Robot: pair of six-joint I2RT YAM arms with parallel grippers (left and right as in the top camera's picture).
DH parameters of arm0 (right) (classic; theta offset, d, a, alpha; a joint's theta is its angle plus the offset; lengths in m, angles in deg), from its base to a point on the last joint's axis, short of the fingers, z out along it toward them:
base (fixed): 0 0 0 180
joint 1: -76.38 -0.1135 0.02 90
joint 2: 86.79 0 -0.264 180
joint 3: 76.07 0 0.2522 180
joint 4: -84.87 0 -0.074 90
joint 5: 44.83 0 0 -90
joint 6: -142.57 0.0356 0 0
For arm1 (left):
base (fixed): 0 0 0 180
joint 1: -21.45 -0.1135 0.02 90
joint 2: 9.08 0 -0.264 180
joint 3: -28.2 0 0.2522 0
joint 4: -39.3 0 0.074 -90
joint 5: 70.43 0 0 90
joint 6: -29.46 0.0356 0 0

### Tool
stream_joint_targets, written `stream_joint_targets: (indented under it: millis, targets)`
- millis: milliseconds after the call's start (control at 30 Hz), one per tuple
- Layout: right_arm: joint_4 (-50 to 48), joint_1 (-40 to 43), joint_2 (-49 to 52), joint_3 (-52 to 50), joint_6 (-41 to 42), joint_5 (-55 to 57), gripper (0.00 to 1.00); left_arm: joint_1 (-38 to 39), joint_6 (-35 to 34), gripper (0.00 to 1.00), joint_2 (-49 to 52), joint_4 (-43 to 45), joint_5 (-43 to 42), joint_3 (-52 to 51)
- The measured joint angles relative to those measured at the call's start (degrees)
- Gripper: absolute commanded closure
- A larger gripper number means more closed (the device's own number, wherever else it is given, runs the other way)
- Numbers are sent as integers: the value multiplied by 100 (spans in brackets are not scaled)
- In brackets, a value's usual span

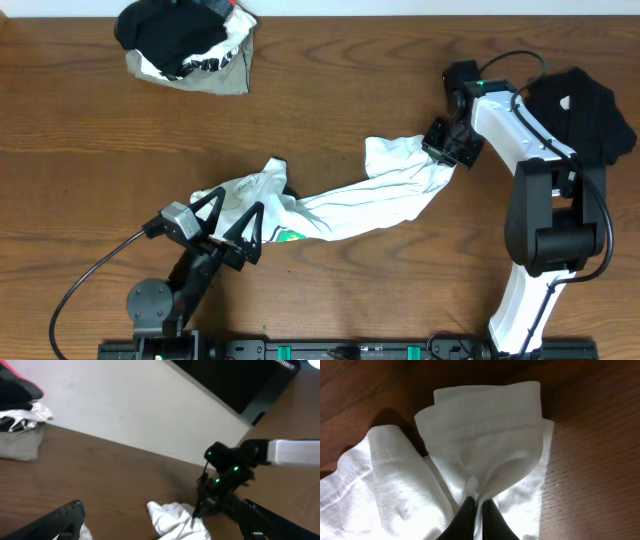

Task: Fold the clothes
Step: 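Reach the left gripper to the T-shirt collar and grasp it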

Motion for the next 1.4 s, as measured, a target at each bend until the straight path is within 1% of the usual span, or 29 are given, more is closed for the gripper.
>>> stream_joint_targets:
  millis: [100, 200, 300, 367, 567, 733, 833, 933, 1000, 1133, 1267, 1333, 1400]
  targets:
    - [2, 0, 0, 0, -9, 2, 92, 0, -153, 2, 101, -334, -11, 221]
    - [0, 0, 0, 0, -20, 2, 92, 0, -157, 2, 466, -1346, 177, 804]
    - [-9, 0, 0, -4, -20, 4, 92, 0, 0, 2, 1132, -2459, 522, 1644]
    - [-13, 0, 0, -9, -20, 9, 92, 0, 125, 2, 1725, -3082, 737, 2277]
    - [-11, 0, 0, -15, -20, 22, 91, 76, 396, 2, 3593, -4334, 1051, 3917]
    - [-2, 0, 0, -17, -20, 22, 91, 638, 450, 2, 5243, -5394, 1556, 4809]
    - [-13, 0, 0, -20, -20, 22, 91, 1113, 452, 2, 6033, -5654, 1919, 5163]
    - [-13, 0, 0, -20, -20, 22, 90, 1558, 446, 2, 6688, -5672, 2404, 5469]
    - [-13, 0, 0, -20, -20, 22, 90, 1727, 407, 2, 7003, -5659, 2682, 5604]
    - [-2, 0, 0, -20, -22, 22, 89, 1764, 225, 2, 7578, -5499, 3053, 5678]
    - [0, 0, 0, -20, -20, 22, 89, 1755, 101, 1, 8209, -5392, 3110, 5678]
    - [0, 0, 0, -20, -26, 22, 89, 1755, 61, 13, 8480, -5370, 3106, 5678]
    - [0, 0, 0, -20, -61, 22, 89, 1755, 17, 29, 8616, -5335, 3101, 5678]
